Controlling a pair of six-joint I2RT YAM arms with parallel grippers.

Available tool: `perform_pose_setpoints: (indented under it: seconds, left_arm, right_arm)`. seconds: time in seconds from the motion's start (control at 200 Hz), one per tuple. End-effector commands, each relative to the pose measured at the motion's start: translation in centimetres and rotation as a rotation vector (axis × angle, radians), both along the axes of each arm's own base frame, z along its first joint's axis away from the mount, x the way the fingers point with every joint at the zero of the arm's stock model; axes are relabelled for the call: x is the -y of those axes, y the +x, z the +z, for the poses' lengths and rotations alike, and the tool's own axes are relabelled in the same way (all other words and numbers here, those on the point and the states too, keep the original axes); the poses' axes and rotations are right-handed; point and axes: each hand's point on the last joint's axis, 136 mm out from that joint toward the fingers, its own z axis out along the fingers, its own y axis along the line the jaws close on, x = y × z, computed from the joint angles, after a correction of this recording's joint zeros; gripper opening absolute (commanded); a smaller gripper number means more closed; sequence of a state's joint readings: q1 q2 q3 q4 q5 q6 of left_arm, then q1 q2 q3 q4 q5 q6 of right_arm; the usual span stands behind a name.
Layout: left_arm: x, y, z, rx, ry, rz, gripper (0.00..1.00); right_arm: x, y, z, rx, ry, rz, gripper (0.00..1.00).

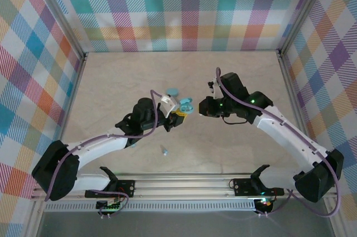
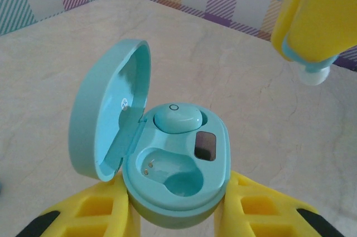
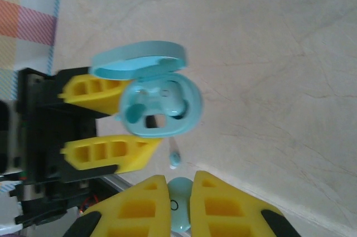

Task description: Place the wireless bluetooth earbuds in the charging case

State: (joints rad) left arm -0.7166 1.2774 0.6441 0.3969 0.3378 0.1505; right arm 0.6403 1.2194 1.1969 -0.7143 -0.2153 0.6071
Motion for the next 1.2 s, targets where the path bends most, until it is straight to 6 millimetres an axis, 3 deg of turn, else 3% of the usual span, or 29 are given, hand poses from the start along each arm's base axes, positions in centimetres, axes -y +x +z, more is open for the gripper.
perform_pose_setpoints:
  seconds: [0.0,0.25,0.505,1.195]
  left_arm:
    - [1.5,0.6,3.0,0.091,-0.058,-0.011,0.14]
    - [3.1,0.4,2.8,0.097,-0.056,-0.039,0.14]
    - [3.6,1.1,2.9,0.093,-0.057,-0.026,0.14]
    - [4.3,1.4,3.1,0.079,-0.071,-0.039,0.14]
  right_arm:
    - [-0.9,0.3,2.6,0.052,0.113,-0.001,0.11]
    - [-2.2,1.3,3.1,0.064,0.181,-0.006,0.11]
    - [-3.0,2.1,1.7,0.042,0.183,-0.011,0.12]
    - [-2.8,4.6,-0.6,0.128,0.122,-0.052,0.12]
